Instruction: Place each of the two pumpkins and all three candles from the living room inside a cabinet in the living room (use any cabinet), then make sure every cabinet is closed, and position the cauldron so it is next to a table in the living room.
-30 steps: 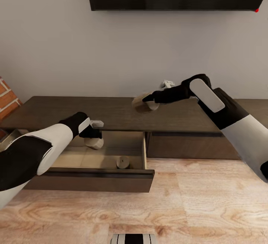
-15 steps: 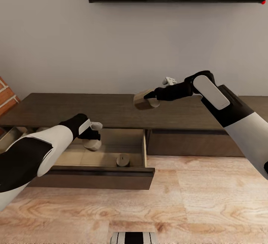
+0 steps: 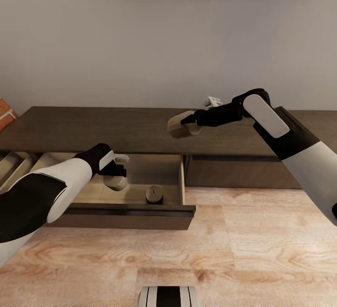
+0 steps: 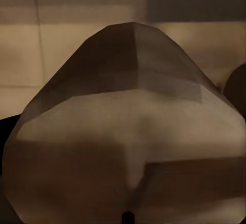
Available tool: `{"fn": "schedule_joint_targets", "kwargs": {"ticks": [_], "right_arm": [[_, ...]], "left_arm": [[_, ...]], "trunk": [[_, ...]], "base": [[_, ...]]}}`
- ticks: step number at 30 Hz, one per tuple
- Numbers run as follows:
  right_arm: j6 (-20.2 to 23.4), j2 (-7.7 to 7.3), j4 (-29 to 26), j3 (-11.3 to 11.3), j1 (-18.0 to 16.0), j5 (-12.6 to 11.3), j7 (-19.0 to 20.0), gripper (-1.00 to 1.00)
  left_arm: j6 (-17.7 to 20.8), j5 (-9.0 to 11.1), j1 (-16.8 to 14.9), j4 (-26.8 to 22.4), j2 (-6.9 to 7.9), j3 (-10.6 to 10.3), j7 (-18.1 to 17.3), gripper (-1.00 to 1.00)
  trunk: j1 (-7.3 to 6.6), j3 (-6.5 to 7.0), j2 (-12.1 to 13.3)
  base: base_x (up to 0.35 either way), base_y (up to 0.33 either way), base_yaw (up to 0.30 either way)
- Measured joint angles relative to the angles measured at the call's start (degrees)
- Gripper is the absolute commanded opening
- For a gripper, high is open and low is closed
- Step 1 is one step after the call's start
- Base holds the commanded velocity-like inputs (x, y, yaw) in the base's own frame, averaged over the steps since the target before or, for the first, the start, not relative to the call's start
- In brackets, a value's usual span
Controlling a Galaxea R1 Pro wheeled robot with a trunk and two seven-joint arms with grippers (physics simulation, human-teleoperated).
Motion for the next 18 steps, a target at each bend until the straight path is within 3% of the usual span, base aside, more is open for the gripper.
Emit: {"fn": "schedule_joint_targets", "kwargs": {"ticks": [6,10,18], "right_arm": [[0.00,-0.64,-1.46,0.02,0.00,0.04,0.05,-1.00],[0.00,-1.81,-2.55,0.00,-0.11,-3.90,0.05,-1.00],[0.00,-3.22,-2.80,0.03,-0.26,-5.21,0.05,-1.00]], "left_arm": [[-0.01,0.04,0.10,-0.14,-0.02,0.04,0.00,-1.00],[-0.09,0.04,0.11,-0.12,-0.04,0.06,0.07,-1.00],[-4.17,1.57,1.23,0.16,-0.04,0.18,0.08,-1.00]], "trunk": [[0.08,-0.89,-0.04],[0.18,-1.78,-0.09],[0.39,-3.56,-0.20]], "base": [[0.000,0.000,0.000],[0.000,0.000,0.000],[0.000,0.000,0.000]]}}
